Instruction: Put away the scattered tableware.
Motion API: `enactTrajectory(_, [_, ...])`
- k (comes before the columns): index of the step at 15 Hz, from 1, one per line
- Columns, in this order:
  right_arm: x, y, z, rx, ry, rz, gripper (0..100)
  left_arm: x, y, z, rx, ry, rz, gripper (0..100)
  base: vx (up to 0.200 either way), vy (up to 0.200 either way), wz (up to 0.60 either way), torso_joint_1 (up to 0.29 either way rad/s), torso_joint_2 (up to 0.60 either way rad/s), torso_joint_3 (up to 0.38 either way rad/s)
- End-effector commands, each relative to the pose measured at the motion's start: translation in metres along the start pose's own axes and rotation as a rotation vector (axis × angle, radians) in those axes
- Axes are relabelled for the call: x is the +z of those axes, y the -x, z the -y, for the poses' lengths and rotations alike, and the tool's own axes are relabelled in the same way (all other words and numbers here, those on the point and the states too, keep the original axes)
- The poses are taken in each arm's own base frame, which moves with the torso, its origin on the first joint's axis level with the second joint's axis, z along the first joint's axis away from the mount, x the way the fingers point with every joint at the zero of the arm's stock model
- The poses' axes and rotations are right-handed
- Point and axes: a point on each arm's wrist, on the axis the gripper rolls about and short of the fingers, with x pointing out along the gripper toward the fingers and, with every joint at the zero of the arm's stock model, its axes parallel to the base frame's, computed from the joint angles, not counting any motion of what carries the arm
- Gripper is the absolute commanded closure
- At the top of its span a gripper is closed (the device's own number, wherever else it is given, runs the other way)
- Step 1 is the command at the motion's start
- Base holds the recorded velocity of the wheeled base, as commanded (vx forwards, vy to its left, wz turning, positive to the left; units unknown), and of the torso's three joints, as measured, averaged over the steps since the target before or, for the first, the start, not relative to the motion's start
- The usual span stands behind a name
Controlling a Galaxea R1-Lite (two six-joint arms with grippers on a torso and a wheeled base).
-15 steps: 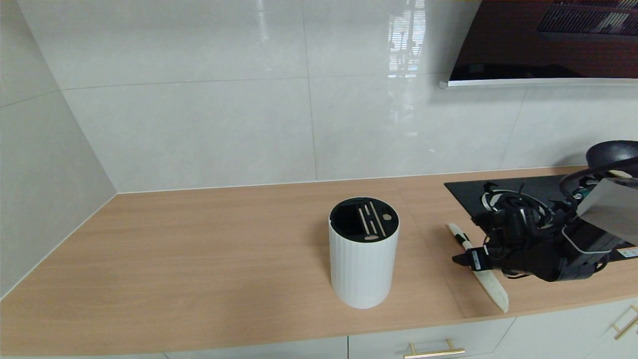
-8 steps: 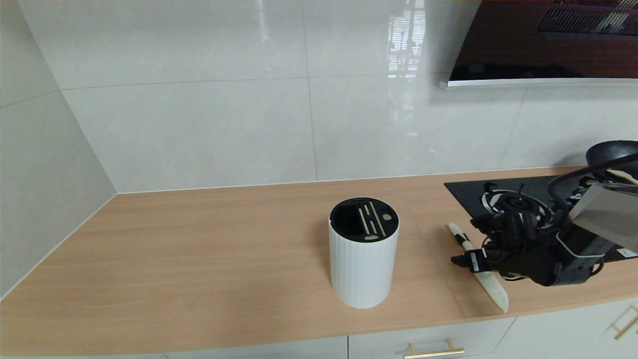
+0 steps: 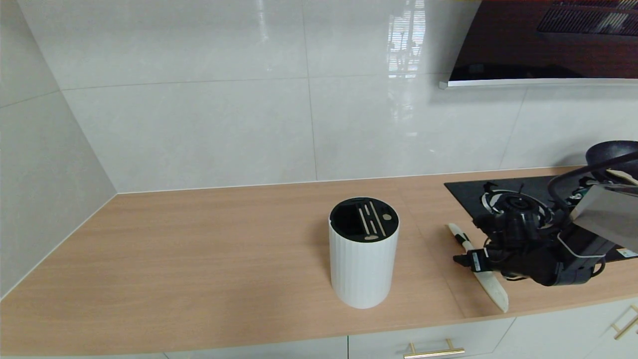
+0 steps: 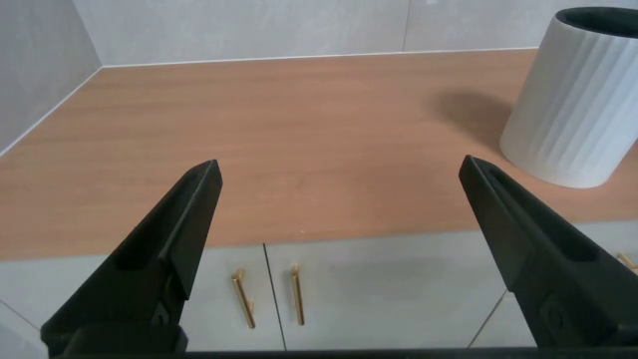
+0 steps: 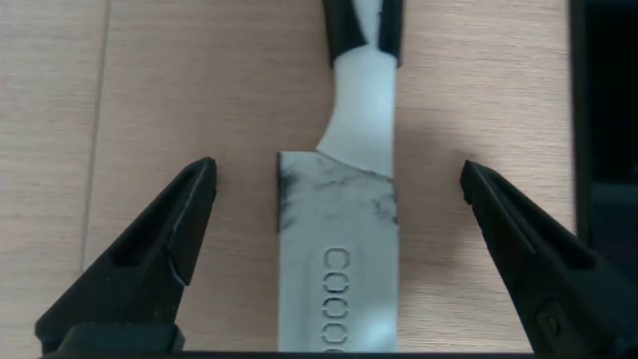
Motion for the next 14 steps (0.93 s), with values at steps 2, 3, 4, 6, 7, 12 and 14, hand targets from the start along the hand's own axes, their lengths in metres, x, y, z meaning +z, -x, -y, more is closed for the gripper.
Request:
enactTrajectory(2, [-0.003,-0.002,0.001,-0.001,-0.001,-0.008,100,0.0,0.0,0.0,0.002,0.0,0.0,0,0.0,0.0,0.0,0.0,0.0,0.0])
enactTrajectory(3, [-0.004,-0.006,0.003,-0.004,-0.004,-0.013,100,0.0,0.0,0.0,0.002,0.0,0.0,0,0.0,0.0,0.0,0.0,0.0,0.0])
enactTrajectory(4, [-0.005,-0.007,0.005,-0.008,-0.007,-0.013,100,0.0,0.0,0.0,0.002,0.0,0.0,0,0.0,0.0,0.0,0.0,0.0,0.0])
enactTrajectory(6, [-0.003,-0.005,0.005,-0.008,-0.008,-0.008,100,0.0,0.0,0.0,0.002,0.0,0.0,0,0.0,0.0,0.0,0.0,0.0,0.0])
enactTrajectory(7, [-0.003,-0.005,0.005,-0.008,-0.008,-0.007,100,0.0,0.0,0.0,0.0,0.0,0.0,0,0.0,0.0,0.0,0.0,0.0,0.0])
enactTrajectory(12, [0.017,0.014,0.007,-0.02,-0.016,0.117,100,0.0,0.0,0.0,0.002,0.0,0.0,0,0.0,0.0,0.0,0.0,0.0,0.0])
enactTrajectory(14, [0.03,0.037,0.005,-0.019,-0.011,0.164,100,0.0,0.0,0.0,0.002,-0.002,0.0,0,0.0,0.0,0.0,0.0,0.0,0.0])
